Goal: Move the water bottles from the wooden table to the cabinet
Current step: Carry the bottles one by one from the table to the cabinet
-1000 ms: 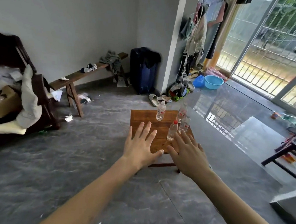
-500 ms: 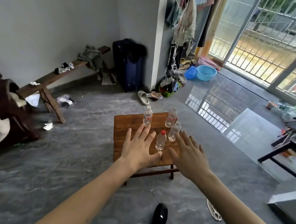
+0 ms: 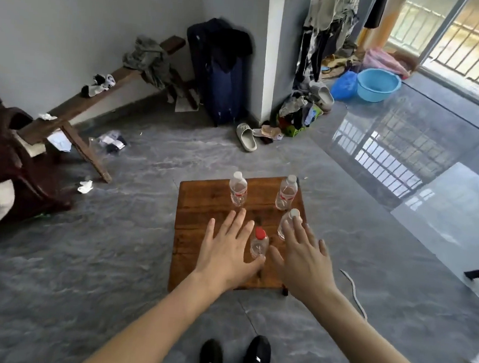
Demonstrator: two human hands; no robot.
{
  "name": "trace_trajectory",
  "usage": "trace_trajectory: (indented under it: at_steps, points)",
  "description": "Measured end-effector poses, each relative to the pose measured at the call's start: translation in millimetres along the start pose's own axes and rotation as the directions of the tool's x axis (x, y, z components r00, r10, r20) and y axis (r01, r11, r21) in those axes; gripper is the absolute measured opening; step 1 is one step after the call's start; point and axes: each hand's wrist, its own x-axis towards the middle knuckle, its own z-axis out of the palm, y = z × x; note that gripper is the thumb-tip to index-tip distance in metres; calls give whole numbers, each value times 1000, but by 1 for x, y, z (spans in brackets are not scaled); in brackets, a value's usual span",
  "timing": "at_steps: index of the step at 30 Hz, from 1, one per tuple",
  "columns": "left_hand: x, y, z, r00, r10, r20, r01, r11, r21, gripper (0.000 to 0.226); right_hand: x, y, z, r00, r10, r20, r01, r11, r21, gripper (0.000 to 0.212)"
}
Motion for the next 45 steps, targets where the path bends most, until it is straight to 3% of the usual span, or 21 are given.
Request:
trace_trajectory:
  at_steps: [9,14,18,22,25,29,34,37,41,45]
  points:
    - [98,-26,88,994,-33,105,42,995,-89,89,63,30,101,988,110,110,-113,993,25,75]
    - [140,-41,150,985,-17,170,59,968,-246,109,97,48,166,974,158,160,-163,987,13,74]
    - [172,-53,195,996,61,67,-23,887,-461,110,126,66,213,961,184,205,-192,981,24,76]
    - [189,-62,232,983,181,23,-122,744,-657,86,157,85,251,961,165,222,-177,984,34,76]
    - [195,-70,250,972,231,-42,-196,698,-689,75,176,93,275,956,131,261,-153,986,65,76]
    - [200,-77,260,972,207,-110,-219,628,-747,78,188,102,305,966,81,244,-110,988,105,74]
    - [200,-77,251,972,146,-183,-234,600,-765,76,186,101,309,976,96,194,-156,934,323,61]
    - [201,-77,230,961,84,-262,-264,546,-795,69,185,94,297,965,177,195,-257,800,542,56]
    - [201,-71,189,943,123,-308,-321,569,-757,71,181,82,266,926,239,293,-373,457,808,40]
    - [195,-67,143,920,178,-350,-386,572,-724,71,175,68,230,845,264,466,-493,42,869,38]
